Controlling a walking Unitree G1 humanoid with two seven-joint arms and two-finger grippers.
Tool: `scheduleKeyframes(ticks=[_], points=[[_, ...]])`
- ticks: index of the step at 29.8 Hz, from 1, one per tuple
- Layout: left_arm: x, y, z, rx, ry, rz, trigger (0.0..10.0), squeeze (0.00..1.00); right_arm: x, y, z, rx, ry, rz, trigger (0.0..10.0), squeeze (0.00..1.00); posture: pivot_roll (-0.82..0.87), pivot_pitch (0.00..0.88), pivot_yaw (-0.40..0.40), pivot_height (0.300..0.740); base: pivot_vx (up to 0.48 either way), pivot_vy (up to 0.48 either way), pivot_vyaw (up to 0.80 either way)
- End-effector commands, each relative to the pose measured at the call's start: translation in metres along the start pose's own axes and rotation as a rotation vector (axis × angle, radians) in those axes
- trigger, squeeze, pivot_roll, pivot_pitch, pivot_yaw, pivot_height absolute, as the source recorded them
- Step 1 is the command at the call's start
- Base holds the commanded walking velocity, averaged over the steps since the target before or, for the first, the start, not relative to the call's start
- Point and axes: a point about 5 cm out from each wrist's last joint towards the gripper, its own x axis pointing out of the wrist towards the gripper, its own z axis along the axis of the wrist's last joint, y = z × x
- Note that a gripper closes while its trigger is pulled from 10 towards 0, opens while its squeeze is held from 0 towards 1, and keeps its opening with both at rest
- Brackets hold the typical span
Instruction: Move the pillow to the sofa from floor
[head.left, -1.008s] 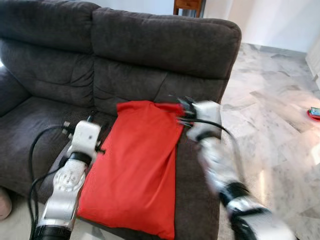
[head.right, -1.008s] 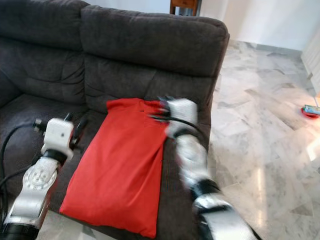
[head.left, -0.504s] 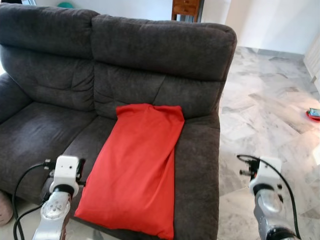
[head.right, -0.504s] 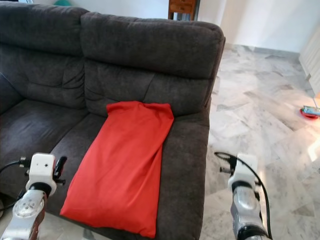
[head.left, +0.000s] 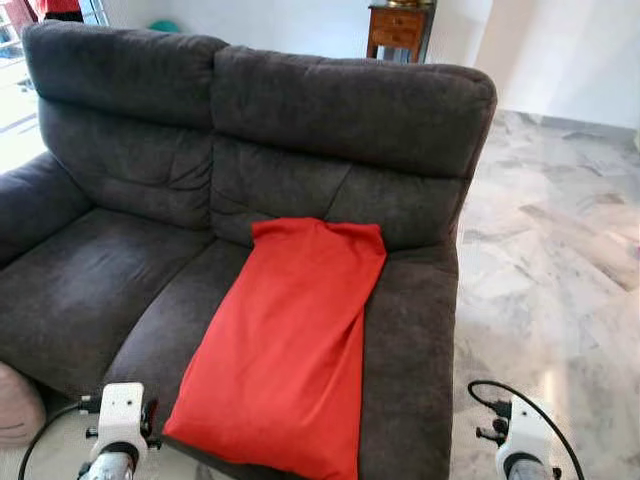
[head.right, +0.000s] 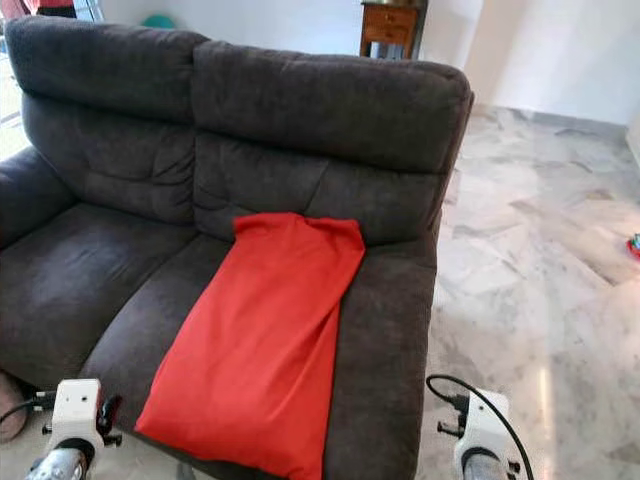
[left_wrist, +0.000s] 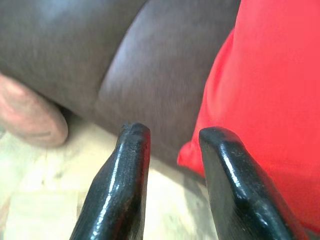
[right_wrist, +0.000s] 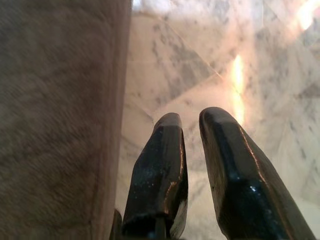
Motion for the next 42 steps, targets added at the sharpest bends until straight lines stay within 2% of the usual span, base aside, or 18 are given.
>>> scheduleKeyframes(ticks=[1, 6, 9, 10, 13, 19, 27, 42], points=[[-0.002, -0.002, -0.009, 0.01, 0.042, -0.012, 10.0, 0.0, -0.005, -0.006, -0.017, 0.016, 0.074, -0.034, 10.0, 0.0, 0.14, 0.0, -0.015, 0.74, 0.0, 0.0, 0.0], [-0.004, -0.004, -0.019, 0.002, 0.089, -0.029, 10.0, 0.0, -0.01, -0.008, -0.031, 0.005, 0.127, -0.043, 10.0, 0.0, 0.14, 0.0, -0.013, 0.74, 0.0, 0.0, 0.0], [-0.005, -0.003, -0.026, 0.014, 0.132, -0.039, 10.0, 0.0, -0.01, -0.006, -0.032, 0.018, 0.127, -0.042, 10.0, 0.0, 0.13, 0.0, -0.004, 0.74, 0.0, 0.0, 0.0], [-0.006, 0.001, -0.027, -0.024, 0.144, -0.01, 10.0, 0.0, -0.009, -0.005, -0.03, 0.026, 0.124, -0.034, 10.0, 0.0, 0.12, 0.0, 0.001, 0.74, 0.0, 0.0, 0.0], [-0.006, 0.004, -0.03, -0.059, 0.158, 0.008, 10.0, 0.0, -0.009, -0.003, -0.029, 0.028, 0.122, -0.025, 10.0, 0.0, 0.13, 0.0, -0.001, 0.74, 0.0, 0.0, 0.0], [-0.009, 0.001, -0.038, -0.057, 0.205, -0.01, 10.0, 0.0, -0.008, 0.007, -0.028, 0.031, 0.122, 0.022, 10.0, 0.0, 0.13, 0.0, -0.002, 0.74, 0.0, 0.0, 0.0], [-0.011, 0.0, -0.042, -0.071, 0.226, -0.004, 10.0, 0.0, -0.008, 0.015, -0.028, 0.015, 0.126, 0.053, 10.0, 0.0, 0.13, 0.0, -0.001, 0.74, 0.0, 0.0, 0.0], [-0.015, 0.001, -0.049, -0.073, 0.251, -0.003, 10.0, 0.0, -0.01, 0.015, -0.034, 0.008, 0.152, 0.053, 10.0, 0.0, 0.13, 0.0, -0.004, 0.74, -0.049, 0.0, 0.0]])
